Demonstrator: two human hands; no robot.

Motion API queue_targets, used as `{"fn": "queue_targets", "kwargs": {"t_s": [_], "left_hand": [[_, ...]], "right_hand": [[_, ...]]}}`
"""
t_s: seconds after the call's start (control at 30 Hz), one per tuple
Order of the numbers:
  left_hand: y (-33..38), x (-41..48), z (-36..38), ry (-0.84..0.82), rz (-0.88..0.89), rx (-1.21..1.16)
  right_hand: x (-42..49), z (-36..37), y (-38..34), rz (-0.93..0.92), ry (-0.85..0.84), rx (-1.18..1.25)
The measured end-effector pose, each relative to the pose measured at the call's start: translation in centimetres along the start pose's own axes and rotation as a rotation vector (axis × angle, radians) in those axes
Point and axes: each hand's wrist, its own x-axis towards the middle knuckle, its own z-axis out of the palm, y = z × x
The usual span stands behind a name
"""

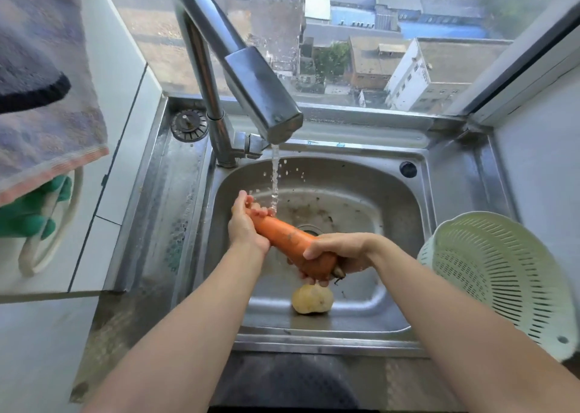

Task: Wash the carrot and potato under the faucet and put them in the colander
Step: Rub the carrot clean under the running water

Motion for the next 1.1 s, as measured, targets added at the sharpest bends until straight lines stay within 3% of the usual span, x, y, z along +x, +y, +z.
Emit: {"fn": "queue_targets", "kwargs": {"t_s": [0.07,0.2,0.27,0.33,0.43,0.5,0.53,0.6,0.67,0.73,0.77,0.83,1.0,1.1], "left_hand": [[-0.1,0.4,0.9,0.109,0.02,-0.02],[-0.5,0.0,2.5,0.424,0.137,0.213],[-0.1,0.1,2.7,0.464,0.124,0.278],[0.0,0.5,2.3,0.313,0.046,0.151],[0.2,0.6,0.6,-0.059,-0.028,0.019],[0.4,0.2,0.6,-0.166,-0.034,-0.019],[0.3,0.2,1.1,-0.132,-0.011,0.007],[-0.1,0.5,2.2,0.105,0.098,0.14],[-0.6,1.1,2.5,0.397,0.243,0.34],[-0.9,1.6,2.4,0.506,0.298,0.382],[-0.9,1.6,2.4,0.503,0.288,0.343],[-0.9,1.9,2.4,0.44,0.213,0.217],[-0.9,0.5,1.7,-0.02,0.005,-0.072],[-2.2,-0.6,2.5,-0.029,0.075,-0.004]], "right_hand": [[-0.4,-0.2,-0.1,-0.025,0.075,-0.111],[1.4,-0.1,0.5,-0.163,0.673,-0.902],[1.8,0.4,0.7,-0.263,0.841,-1.079],[1.4,0.3,0.3,-0.227,0.691,-0.899],[-0.3,-0.1,-0.7,-0.053,0.287,-0.417],[-1.2,0.0,-0.9,-0.025,0.144,-0.22],[-1.2,0.1,-0.8,-0.038,0.147,-0.198],[-0.6,0.3,-0.7,-0.083,0.301,-0.333],[0.5,0.5,-0.2,-0.126,0.573,-0.704],[1.2,0.5,0.5,-0.189,0.808,-1.029],[1.1,0.5,0.5,-0.209,0.82,-1.037],[0.2,0.3,0.2,-0.168,0.67,-0.85],[-2.1,-0.5,0.3,-0.098,0.319,-0.366],[-1.3,0.0,0.5,-0.146,0.414,-0.358]]}}
